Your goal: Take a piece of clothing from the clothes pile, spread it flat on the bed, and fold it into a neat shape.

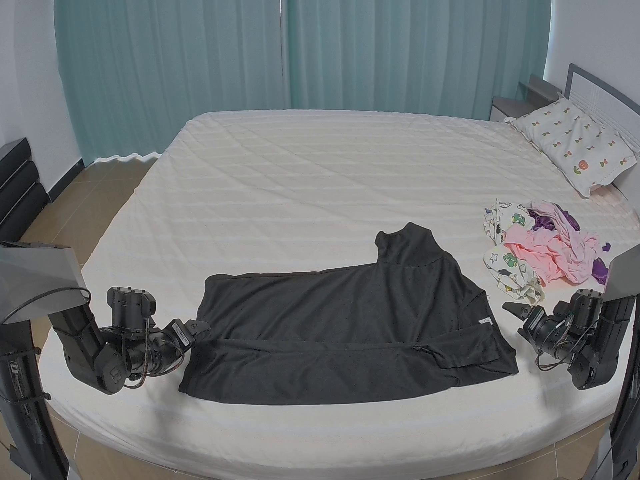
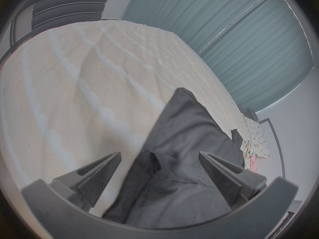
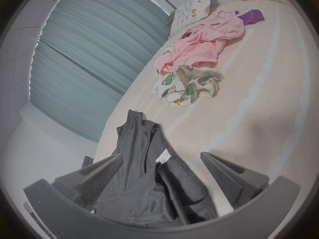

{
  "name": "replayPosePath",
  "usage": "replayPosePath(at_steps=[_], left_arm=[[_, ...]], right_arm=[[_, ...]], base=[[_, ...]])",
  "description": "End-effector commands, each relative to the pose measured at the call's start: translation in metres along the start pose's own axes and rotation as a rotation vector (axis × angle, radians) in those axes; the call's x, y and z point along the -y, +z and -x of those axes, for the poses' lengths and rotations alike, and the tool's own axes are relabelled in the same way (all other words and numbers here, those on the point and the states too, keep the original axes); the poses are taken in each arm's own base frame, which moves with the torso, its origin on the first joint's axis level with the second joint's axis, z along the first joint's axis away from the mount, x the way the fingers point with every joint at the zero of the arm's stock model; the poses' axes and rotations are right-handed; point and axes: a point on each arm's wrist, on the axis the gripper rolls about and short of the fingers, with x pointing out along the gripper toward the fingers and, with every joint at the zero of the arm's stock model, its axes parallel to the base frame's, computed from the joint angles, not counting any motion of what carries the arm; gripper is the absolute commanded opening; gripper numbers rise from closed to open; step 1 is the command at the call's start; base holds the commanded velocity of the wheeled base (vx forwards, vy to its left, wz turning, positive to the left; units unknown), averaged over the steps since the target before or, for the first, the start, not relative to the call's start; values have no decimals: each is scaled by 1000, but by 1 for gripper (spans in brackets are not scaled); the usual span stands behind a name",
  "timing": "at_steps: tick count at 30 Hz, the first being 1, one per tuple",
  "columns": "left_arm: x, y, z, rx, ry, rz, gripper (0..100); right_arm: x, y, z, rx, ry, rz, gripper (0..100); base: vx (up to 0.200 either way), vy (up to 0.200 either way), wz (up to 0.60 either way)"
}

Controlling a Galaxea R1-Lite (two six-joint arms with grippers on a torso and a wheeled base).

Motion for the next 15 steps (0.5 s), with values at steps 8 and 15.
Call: replayPosePath(at_steps=[8, 15], left_arm=[[3, 1, 1, 12, -5, 4, 100], [5, 2, 3, 25, -5, 15, 100]], right_arm=[[-3, -4, 0, -12, 10, 6, 100], [-5, -6, 1, -19, 10, 6, 100]], base=[[0, 0, 0], [114, 0, 0]])
